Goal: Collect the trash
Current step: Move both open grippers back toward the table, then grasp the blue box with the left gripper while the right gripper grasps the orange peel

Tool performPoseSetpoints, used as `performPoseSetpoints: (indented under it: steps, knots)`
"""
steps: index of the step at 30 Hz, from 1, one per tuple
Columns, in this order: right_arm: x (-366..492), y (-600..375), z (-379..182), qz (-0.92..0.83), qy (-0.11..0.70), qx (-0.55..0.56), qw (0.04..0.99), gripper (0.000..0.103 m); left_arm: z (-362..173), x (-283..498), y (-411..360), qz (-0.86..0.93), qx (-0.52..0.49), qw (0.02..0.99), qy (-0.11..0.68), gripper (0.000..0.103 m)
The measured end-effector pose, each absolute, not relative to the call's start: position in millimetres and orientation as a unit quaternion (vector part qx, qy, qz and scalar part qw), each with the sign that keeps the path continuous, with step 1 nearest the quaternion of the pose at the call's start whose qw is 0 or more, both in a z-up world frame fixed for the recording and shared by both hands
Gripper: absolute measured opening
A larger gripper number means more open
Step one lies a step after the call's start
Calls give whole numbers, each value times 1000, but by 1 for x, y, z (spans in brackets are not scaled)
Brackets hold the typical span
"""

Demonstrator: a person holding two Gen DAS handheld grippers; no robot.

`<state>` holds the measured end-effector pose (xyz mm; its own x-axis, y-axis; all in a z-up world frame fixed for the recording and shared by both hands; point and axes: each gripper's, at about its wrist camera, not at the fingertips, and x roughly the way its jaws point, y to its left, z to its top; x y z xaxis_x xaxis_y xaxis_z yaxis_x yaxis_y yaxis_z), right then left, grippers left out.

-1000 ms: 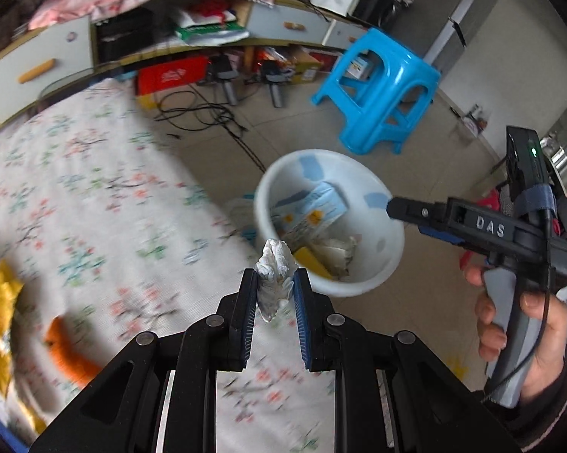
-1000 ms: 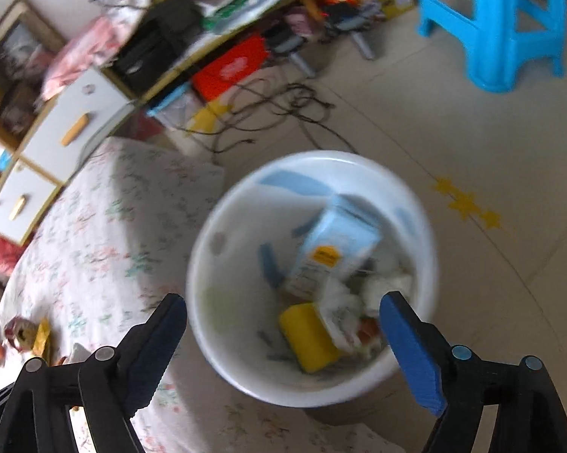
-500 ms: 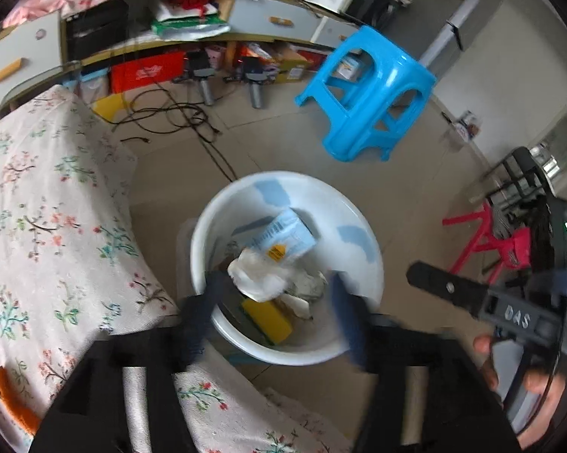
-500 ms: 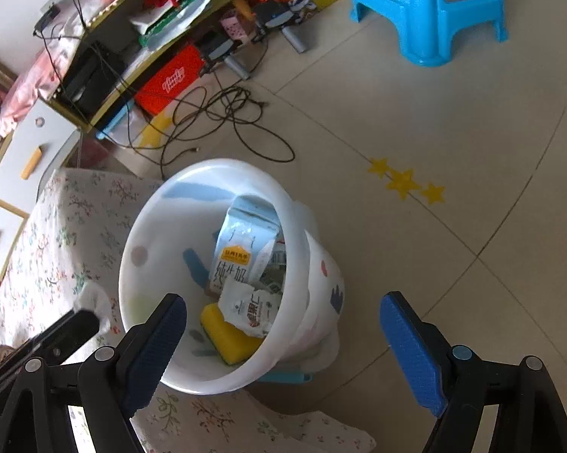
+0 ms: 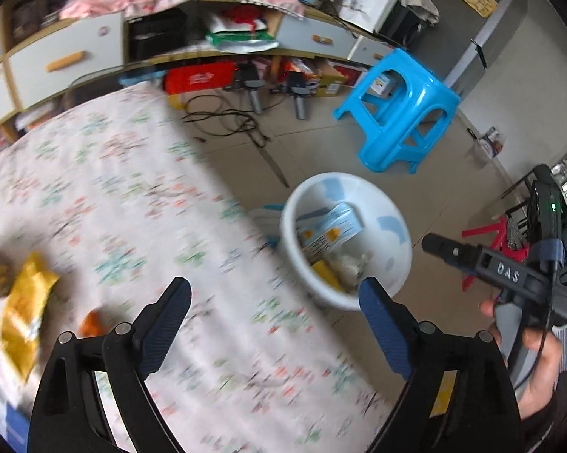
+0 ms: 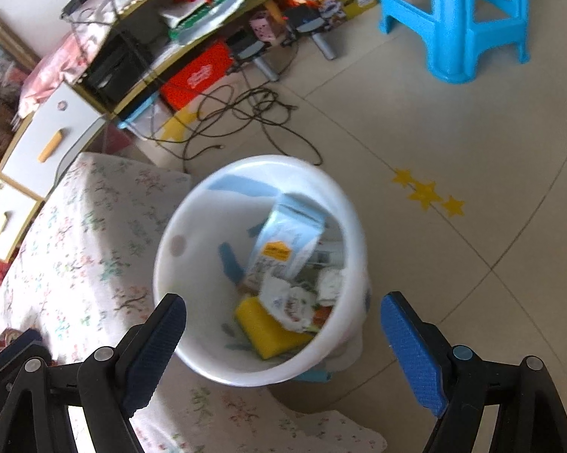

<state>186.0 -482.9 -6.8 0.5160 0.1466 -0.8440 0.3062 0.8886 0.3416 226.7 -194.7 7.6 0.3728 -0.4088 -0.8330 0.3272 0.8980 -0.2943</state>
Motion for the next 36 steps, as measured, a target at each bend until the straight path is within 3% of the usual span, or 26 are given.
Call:
performPoseSetpoints:
  steps: [11, 21, 36]
  knots:
    - [188, -416, 4, -1, 497, 184, 848, 90, 12, 185, -90, -165, -26, 842, 512, 103]
    - [190, -341, -6, 31, 516, 86, 852, 92, -14, 161, 4, -110, -15, 843, 526, 103]
    - [194, -258, -29, 90, 550, 36, 830, 92, -56, 121, 46, -153, 57, 818, 552, 103]
